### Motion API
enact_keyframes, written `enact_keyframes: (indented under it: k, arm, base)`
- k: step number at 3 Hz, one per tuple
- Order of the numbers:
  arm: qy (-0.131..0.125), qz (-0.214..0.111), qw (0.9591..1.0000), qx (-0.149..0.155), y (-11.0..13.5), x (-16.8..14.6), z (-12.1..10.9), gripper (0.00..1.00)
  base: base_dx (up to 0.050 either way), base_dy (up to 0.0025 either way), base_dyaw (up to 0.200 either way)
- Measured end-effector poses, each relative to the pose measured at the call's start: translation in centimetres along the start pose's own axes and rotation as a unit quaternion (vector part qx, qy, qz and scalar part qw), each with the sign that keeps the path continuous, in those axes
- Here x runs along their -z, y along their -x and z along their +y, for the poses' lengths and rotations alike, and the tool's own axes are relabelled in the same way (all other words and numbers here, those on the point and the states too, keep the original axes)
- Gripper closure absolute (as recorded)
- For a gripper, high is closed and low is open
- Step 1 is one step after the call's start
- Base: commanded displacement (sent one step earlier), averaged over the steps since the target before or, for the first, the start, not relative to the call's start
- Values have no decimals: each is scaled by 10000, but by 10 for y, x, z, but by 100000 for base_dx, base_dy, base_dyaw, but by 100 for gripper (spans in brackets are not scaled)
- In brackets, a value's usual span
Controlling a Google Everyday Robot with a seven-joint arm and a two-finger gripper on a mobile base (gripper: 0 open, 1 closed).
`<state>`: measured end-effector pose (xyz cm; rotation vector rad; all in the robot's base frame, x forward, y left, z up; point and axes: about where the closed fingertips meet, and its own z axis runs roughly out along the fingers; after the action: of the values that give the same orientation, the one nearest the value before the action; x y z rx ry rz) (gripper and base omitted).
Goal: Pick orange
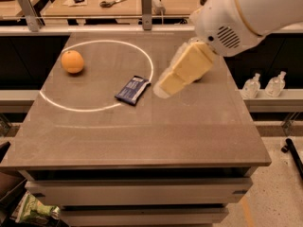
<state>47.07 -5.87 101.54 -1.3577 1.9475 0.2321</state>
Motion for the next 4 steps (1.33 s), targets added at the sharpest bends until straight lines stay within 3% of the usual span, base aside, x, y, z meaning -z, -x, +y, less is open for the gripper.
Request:
enact_keyframes:
  k: [1, 2, 3, 4]
  arm:
    - [-186, -257, 9993, -204, 38, -38, -7, 0]
    - [-384, -378, 9979, -361, 62, -77, -29, 0]
    - [-406, -498, 9970, -437, 80, -114, -50, 0]
    - [-406, -499, 9970, -436, 80, -114, -50, 0]
  base:
    - [0, 0, 0]
    - [0, 0, 0]
    - [0, 0, 0]
    - [0, 0, 0]
